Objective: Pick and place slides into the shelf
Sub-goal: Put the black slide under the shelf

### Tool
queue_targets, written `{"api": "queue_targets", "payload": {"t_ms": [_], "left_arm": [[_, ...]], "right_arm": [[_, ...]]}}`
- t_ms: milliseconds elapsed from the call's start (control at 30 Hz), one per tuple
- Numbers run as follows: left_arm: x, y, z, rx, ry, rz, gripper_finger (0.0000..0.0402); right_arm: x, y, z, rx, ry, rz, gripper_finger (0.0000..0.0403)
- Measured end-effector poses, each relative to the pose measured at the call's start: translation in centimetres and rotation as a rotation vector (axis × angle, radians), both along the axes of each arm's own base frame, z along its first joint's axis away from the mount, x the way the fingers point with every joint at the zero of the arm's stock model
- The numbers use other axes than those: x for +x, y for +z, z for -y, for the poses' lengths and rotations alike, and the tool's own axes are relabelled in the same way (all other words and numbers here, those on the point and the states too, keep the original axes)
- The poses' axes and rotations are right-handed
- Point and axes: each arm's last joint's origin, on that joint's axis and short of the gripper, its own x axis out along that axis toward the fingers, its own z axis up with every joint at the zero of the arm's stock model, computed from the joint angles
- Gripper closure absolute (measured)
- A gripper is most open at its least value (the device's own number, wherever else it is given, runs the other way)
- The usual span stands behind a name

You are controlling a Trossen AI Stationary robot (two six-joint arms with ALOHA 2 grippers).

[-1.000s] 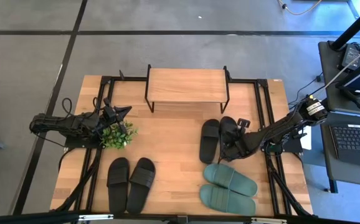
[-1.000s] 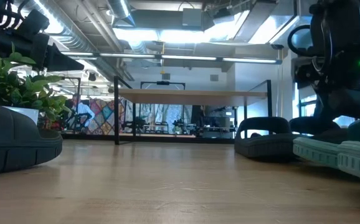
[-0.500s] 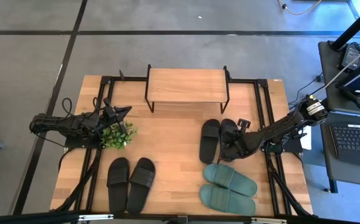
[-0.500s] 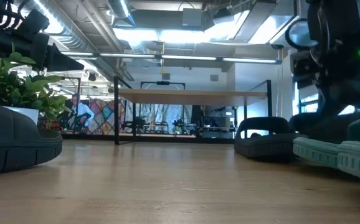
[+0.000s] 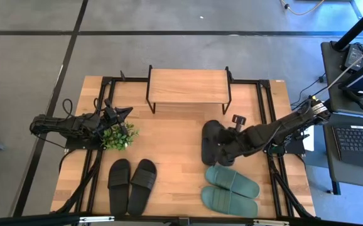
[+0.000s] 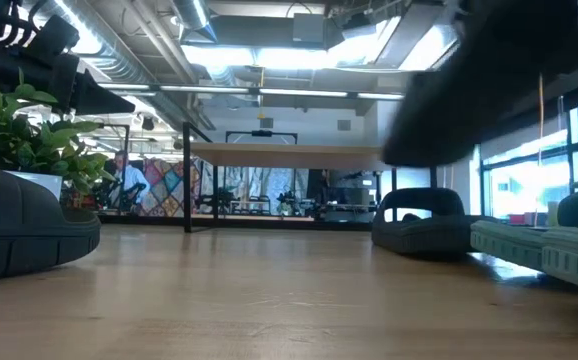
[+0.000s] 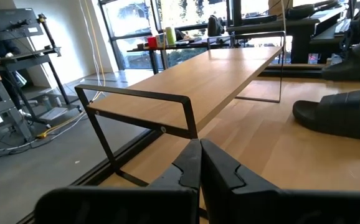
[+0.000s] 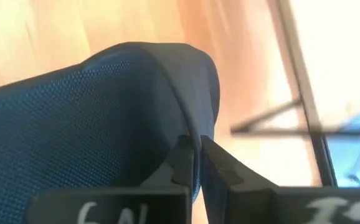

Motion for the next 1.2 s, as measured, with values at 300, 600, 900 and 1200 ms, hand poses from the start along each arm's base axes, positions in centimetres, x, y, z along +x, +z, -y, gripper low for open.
{"api": "queue_targets", "payload": {"t_ms": [300, 600, 900, 1200], "left_arm": [[0.0, 0.0, 0.0, 0.000, -0.001, 0.000, 0.0401], [0.0, -0.2, 0.0, 0.002, 0.000, -0.024, 0.0401], [-0.1, -0.2, -0.1, 0.006, 0.028, -0.027, 0.0401], [-0.1, -0.3, -0.1, 0.007, 0.030, -0.032, 0.0401]], "right_arm": [[3.8, -0.4, 4.1, 0.029, 0.069, 0.150, 0.0390], [3.6, -4.4, 7.7, 0.003, 0.019, 0.095, 0.0390], [2.9, -8.6, 9.9, -0.037, 0.008, 0.127, 0.0390], [2.5, -8.7, 11.7, -0.115, -0.074, 0.097, 0.0390]]}}
